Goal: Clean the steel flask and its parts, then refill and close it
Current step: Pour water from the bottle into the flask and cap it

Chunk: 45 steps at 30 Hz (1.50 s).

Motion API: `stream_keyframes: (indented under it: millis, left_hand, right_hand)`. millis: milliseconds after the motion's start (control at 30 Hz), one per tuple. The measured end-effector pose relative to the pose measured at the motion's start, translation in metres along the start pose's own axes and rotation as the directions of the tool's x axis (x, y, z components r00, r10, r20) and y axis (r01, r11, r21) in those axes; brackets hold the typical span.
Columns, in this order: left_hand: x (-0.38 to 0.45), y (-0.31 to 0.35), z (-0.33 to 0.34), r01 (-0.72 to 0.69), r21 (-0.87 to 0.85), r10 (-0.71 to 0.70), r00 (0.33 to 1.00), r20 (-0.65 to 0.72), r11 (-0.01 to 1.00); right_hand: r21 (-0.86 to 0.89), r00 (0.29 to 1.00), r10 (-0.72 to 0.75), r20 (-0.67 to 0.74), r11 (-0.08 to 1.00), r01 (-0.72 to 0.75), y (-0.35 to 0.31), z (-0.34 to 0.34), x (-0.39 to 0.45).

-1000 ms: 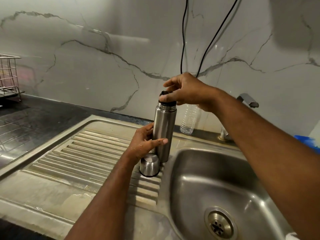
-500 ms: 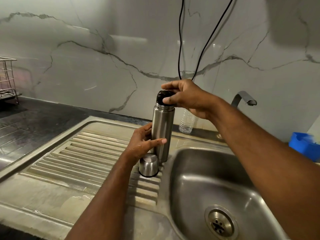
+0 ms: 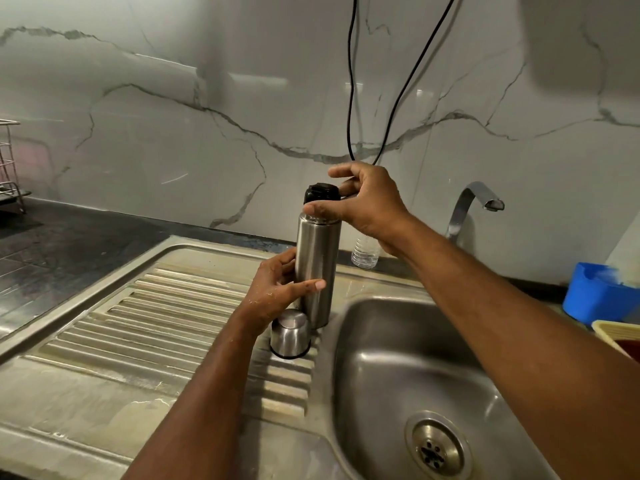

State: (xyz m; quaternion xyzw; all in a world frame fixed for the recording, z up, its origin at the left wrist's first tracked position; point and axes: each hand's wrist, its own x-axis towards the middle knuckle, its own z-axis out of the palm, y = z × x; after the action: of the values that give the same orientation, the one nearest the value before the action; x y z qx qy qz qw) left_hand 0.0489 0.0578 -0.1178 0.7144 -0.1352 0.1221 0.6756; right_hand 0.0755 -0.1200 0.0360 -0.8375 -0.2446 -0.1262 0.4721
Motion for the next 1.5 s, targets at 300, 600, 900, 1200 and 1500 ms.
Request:
stream_keyframes:
  millis: [300, 600, 900, 1200, 1500]
  left_hand:
    - [0.000, 0.000, 0.000, 0.021, 0.001, -0.021, 1.000, -0.002, 1.000]
    - [0.002, -0.003, -0.002, 0.039, 0.026, -0.038, 0.998, -0.041, 0.999]
    - [0.000, 0.000, -0.002, 0.044, 0.027, -0.043, 0.999, -0.032, 0.999]
    - [0.001, 0.000, 0.001, 0.041, 0.079, -0.036, 0.997, -0.074, 0.996]
    - [-0.003, 0.004, 0.001, 0.023, 0.088, -0.019, 0.999, -0.051, 0.996]
  right_hand:
    - [0.326, 0.984, 0.042, 0.174, 0.940, -0.097, 0.008, 0.011, -0.008]
    - [-0.015, 0.990, 0.043, -0.134, 0.999, -0.045, -0.005, 0.016, -0.002]
    - [0.422, 0.978, 0.047, 0.204, 0.897, -0.131, 0.016, 0.005, 0.007]
    - [0.058, 0.958, 0.039, -0.283, 0.998, -0.023, 0.000, 0.039, -0.014]
    - [0.516, 0.940, -0.017, 0.340, 0.839, -0.171, 0.013, 0.006, 0.008]
